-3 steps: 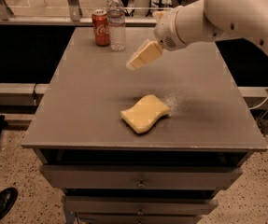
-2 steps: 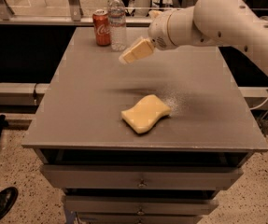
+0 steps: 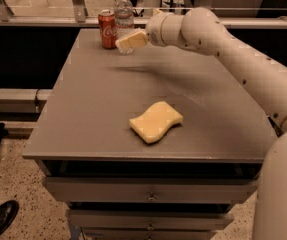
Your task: Knock water bottle over
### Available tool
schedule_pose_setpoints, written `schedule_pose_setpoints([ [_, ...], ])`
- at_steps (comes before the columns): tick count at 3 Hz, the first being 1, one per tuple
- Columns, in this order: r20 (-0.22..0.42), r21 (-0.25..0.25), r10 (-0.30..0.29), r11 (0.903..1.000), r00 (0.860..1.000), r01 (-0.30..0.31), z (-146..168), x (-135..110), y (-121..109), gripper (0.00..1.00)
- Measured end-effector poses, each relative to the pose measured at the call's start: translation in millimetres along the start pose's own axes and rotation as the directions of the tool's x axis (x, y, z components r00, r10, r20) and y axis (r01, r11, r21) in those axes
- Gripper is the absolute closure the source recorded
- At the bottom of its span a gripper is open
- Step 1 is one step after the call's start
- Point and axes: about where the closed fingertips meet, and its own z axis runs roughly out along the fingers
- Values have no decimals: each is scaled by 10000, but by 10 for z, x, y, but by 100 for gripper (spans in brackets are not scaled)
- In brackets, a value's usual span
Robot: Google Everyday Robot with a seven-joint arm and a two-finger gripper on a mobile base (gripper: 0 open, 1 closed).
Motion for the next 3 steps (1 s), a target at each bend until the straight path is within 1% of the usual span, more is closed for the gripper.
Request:
schedule_pose_setpoints([
  [1, 407, 150, 622, 9979, 9972, -629, 365, 9, -239, 3],
  [2, 540, -205, 1215, 9925, 9911, -1206, 566, -10, -266, 26],
  [3, 390, -485, 1703, 9845, 9846, -1683, 589, 27, -271, 49],
])
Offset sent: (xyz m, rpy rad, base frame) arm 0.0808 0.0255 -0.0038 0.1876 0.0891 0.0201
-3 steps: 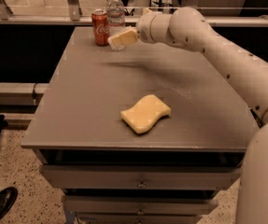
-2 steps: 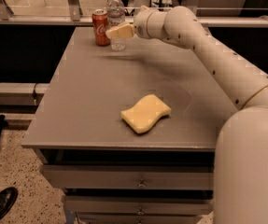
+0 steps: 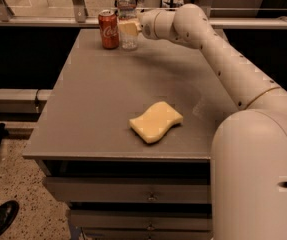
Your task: Knock water bottle over
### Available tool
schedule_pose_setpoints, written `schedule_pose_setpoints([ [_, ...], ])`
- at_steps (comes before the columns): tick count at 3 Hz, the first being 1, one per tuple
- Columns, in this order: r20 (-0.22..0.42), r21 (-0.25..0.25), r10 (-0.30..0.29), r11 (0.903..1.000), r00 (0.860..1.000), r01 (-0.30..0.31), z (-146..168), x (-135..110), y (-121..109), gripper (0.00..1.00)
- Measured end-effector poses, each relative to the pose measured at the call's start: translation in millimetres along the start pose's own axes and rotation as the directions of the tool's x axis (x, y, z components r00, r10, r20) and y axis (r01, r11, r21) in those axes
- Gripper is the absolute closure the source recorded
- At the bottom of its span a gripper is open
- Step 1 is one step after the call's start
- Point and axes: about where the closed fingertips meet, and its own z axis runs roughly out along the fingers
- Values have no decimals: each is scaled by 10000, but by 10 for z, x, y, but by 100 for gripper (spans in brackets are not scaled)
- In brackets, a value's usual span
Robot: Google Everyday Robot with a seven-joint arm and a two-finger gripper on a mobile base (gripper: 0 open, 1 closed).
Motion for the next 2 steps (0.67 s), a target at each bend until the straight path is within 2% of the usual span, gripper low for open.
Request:
schedule_pose_setpoints([
  [2, -4, -365, 323, 9988, 9995, -323, -252, -5, 85, 96],
])
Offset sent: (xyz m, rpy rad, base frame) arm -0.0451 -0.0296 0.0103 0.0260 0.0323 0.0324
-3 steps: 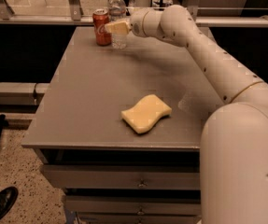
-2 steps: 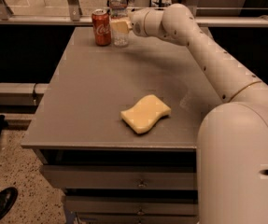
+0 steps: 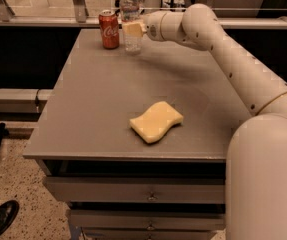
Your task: Knock water bottle over
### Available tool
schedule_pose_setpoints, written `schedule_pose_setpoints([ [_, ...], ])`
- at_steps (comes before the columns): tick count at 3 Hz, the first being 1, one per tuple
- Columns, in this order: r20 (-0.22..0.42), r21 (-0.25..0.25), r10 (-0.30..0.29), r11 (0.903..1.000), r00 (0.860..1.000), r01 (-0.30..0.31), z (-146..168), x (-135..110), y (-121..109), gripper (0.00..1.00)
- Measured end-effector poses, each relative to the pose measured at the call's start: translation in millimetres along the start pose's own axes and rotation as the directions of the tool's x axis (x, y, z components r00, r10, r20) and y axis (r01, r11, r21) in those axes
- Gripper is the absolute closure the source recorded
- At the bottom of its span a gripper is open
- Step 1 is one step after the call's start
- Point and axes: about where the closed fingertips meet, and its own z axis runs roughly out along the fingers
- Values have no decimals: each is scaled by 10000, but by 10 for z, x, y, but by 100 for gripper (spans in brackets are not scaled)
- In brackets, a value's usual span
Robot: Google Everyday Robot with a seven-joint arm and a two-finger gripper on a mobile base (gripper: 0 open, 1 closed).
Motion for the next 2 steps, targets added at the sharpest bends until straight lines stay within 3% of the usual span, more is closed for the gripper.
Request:
schedule_pose_setpoints([
  [1, -424, -40, -653, 9979, 9970, 652, -263, -86, -7, 100],
  [2, -1367, -252, -1979, 9802, 9707, 1963, -568, -221, -77, 100],
])
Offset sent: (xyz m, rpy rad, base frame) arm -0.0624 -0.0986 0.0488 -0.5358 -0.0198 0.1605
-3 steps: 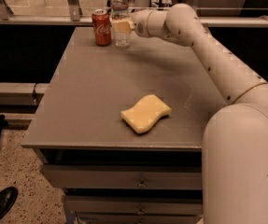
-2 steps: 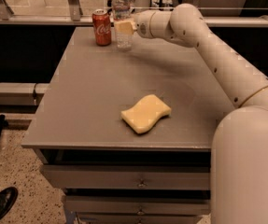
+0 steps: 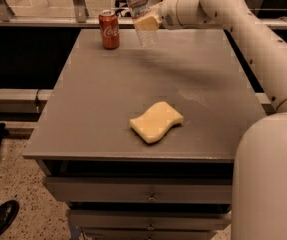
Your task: Knock water bottle over
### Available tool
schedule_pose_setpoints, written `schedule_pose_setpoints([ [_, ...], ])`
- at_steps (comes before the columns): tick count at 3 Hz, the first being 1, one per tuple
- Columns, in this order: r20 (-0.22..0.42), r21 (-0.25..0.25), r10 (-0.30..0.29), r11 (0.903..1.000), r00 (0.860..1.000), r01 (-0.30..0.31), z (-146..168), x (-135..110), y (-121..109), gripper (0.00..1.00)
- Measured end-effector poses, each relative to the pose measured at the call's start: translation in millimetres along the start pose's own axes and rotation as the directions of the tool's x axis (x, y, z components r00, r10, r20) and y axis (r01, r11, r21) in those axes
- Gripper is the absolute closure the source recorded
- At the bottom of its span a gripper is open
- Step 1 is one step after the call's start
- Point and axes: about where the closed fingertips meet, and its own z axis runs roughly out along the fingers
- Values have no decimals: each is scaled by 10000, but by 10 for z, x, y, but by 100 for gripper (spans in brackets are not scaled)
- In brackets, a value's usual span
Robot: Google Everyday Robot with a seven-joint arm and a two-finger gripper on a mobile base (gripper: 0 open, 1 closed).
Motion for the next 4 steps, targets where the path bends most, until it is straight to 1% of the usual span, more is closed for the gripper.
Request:
schedule_pose_setpoints([
  [1, -1607, -450, -1806, 9834, 9703, 1756, -343, 12, -20, 100],
  [2, -3285, -1932, -4026, 9141, 8544, 3565, -623, 88, 97, 100],
  [3, -4084, -4178, -5656, 8137, 7164, 4042, -773, 316, 416, 100],
  [4, -3902, -5981, -6907, 6929, 6088, 4028, -868, 490, 675, 100],
])
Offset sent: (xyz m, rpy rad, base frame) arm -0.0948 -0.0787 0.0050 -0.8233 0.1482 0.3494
